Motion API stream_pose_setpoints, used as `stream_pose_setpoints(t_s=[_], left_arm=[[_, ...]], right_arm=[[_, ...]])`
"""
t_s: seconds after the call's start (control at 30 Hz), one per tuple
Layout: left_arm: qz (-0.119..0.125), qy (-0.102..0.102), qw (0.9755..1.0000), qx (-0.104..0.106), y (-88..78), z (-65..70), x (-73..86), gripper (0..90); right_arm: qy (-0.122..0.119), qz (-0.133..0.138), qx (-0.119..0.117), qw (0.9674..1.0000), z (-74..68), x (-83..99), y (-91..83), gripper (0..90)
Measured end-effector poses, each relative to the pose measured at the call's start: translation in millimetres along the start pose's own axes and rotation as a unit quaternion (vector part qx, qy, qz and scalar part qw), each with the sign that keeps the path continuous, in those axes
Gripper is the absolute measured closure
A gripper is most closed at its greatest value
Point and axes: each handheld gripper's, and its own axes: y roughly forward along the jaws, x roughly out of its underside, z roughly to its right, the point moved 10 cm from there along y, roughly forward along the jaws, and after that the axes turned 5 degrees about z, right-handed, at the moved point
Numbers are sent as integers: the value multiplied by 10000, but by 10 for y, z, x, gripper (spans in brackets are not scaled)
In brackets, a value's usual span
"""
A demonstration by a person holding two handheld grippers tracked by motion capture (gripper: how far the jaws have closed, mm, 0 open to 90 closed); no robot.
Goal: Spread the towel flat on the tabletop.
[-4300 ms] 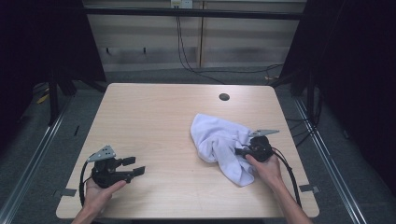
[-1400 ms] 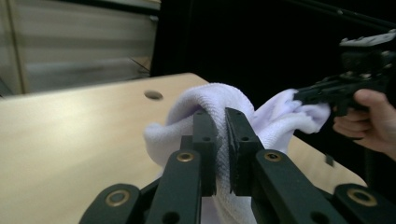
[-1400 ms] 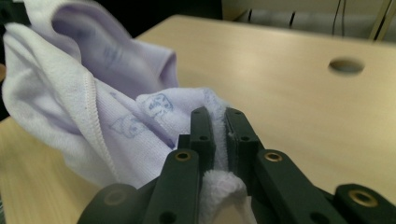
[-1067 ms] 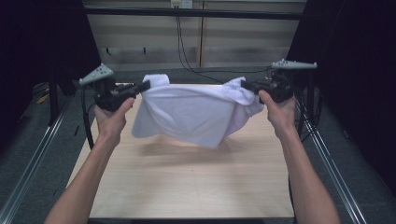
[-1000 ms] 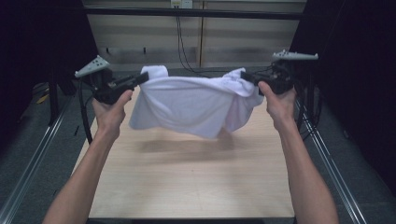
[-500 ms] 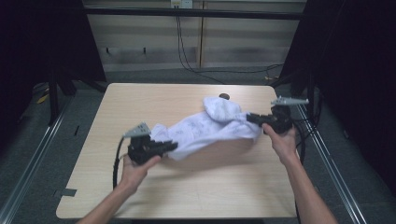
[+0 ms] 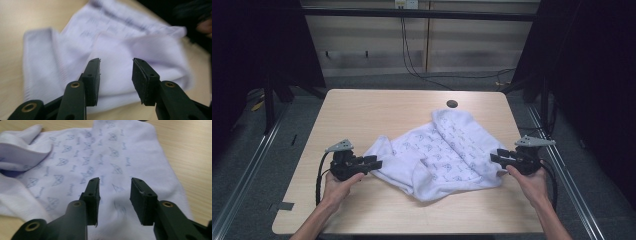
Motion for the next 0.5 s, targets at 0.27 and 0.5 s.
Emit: stream_pose_setpoints(t_s=[0.27,0.5], left_arm=[[-791,323,9963,-34,243,-17,255,875],[-937,508,9942,116,234,284,374,878]], right_arm=[[-91,-56,-940,9955,-729,44,241,564],[-193,-187,-1427,9894,-1147,15,531,566]])
